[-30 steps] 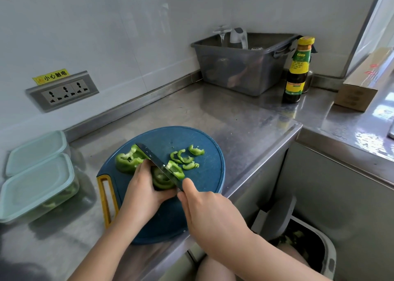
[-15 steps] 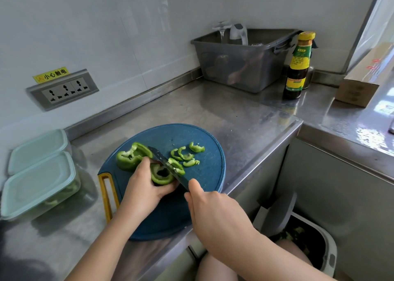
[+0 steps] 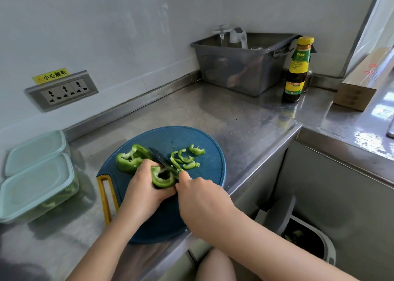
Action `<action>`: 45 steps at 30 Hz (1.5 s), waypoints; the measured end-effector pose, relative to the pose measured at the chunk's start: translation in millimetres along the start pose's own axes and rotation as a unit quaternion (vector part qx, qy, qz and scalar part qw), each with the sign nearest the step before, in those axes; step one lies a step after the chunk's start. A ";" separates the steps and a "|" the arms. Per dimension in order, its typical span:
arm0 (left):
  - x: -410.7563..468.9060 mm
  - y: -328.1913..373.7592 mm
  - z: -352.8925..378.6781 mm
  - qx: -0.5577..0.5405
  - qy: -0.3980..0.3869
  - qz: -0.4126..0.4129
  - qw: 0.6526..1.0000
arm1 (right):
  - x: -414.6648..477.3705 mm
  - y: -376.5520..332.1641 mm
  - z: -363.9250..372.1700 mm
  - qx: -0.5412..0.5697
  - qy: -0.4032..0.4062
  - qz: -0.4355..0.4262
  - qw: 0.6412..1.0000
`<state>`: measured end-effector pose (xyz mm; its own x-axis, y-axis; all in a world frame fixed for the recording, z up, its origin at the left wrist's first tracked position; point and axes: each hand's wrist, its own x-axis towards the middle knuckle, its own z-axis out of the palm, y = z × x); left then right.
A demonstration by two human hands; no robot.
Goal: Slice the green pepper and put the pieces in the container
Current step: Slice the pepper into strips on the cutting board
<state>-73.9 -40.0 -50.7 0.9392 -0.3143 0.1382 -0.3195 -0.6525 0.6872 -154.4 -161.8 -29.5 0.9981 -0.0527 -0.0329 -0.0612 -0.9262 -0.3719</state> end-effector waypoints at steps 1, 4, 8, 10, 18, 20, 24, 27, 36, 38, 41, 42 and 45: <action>0.5 -0.3 -1.1 -0.003 -0.004 -0.003 1.000 | 5.0 -2.5 -0.9 -0.002 -0.008 -0.004 1.000; 0.9 -1.9 -6.4 -0.020 -0.022 -0.012 0.999 | 15.3 -2.7 -4.1 0.007 -0.026 -0.017 0.999; -2.8 -4.2 -9.7 -0.025 -0.032 0.003 0.999 | 23.8 15.1 -12.3 0.092 -0.035 0.014 0.995; -4.1 -6.6 -9.1 -0.031 -0.016 0.013 0.999 | 27.9 23.5 -16.7 0.113 -0.046 0.017 0.992; -4.4 -4.5 1.2 0.009 0.041 0.040 0.998 | 5.1 31.1 -33.6 0.180 0.021 0.006 0.983; -5.6 -4.9 4.9 0.026 0.053 0.049 0.997 | -11.1 24.2 -27.4 0.169 0.048 -0.012 0.984; -5.9 -0.8 5.4 0.019 0.077 0.029 0.996 | -31.9 14.4 -8.9 0.123 0.076 -0.035 0.989; -4.7 -2.3 6.6 0.019 0.074 0.017 0.997 | -36.3 12.6 2.2 0.082 0.093 -0.052 0.991; -3.3 1.4 9.9 0.009 0.071 0.018 0.997 | -34.4 13.3 10.6 0.020 0.124 -0.070 0.990; -3.2 4.6 9.4 -0.001 0.066 0.008 0.998 | -31.3 12.9 14.5 -0.019 0.119 -0.040 0.992; -2.6 6.7 6.1 -0.017 0.045 -0.026 0.999 | -31.3 13.6 15.5 -0.012 0.113 0.000 0.993; -2.5 6.5 5.0 -0.016 0.037 -0.034 0.999 | -31.4 15.2 18.3 -0.025 0.124 -0.013 0.992; -1.5 4.2 4.3 -0.016 0.028 -0.043 0.999 | -34.2 19.5 14.7 -0.002 0.115 -0.056 0.992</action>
<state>-77.2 -45.2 -51.0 0.9690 -0.2182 0.1158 -0.2332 -0.6530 0.7206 -189.9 -172.6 -49.3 0.9749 -0.0328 0.2202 0.0492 -0.9328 -0.3569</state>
